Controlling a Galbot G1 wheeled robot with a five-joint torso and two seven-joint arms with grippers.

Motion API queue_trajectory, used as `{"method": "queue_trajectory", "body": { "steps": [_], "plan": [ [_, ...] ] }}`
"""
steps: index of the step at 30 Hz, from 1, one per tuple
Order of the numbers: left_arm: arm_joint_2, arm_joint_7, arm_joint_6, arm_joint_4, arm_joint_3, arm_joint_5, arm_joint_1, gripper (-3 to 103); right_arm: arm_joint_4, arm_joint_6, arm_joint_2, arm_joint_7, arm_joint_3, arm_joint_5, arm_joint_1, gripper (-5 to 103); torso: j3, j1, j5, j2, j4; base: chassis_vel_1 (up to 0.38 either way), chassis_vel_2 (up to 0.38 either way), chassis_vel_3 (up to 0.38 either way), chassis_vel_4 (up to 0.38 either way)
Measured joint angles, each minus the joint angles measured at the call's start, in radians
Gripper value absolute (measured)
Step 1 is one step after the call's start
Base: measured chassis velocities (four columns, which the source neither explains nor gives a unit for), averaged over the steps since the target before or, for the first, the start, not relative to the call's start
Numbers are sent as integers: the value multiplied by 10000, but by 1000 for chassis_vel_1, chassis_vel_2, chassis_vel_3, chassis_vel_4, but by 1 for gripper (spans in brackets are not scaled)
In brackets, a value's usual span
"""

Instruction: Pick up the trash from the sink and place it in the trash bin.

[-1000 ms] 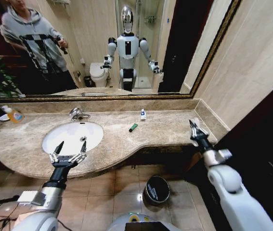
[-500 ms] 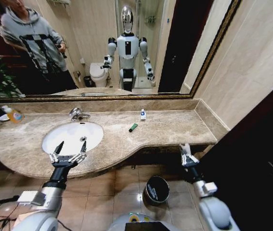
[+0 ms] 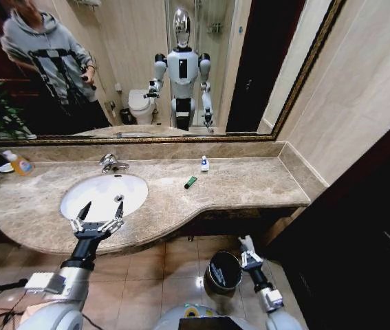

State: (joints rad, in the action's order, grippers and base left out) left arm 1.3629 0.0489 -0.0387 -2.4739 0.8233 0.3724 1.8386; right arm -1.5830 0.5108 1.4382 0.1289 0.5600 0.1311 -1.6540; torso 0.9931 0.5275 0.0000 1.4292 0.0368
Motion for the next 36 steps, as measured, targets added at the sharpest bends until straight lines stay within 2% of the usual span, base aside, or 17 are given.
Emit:
{"method": "queue_trajectory", "body": {
  "steps": [8,13,19,28,34,36],
  "plan": [
    [0,0,0,0,0,0,0,100,1958,-127,296,192,-421,412,986,0,0,0,-1,0,0,0,0,0,0],
    [0,-1,0,0,0,0,0,100,2940,-598,618,180,-940,159,1506,0,0,0,-2,0,-1,0,0,0,0],
    [0,0,0,0,0,0,0,100,4213,-653,1015,-7,-981,267,2364,0,0,1,-1,-1,0,0,0,0,0],
    [0,0,0,0,0,0,0,100,5873,-225,1164,-58,-728,1113,3408,0,0,0,-2,-1,0,0,0,0,0],
    [0,0,0,0,0,0,0,100,6555,-172,1173,-59,-672,1100,4005,-2,0,1,-2,-1,0,0,0,0,0],
    [0,-1,0,0,0,1,0,100,6916,-98,1132,-48,-646,981,4269,8,0,1,-2,0,0,0,0,0,0]
  ]
}}
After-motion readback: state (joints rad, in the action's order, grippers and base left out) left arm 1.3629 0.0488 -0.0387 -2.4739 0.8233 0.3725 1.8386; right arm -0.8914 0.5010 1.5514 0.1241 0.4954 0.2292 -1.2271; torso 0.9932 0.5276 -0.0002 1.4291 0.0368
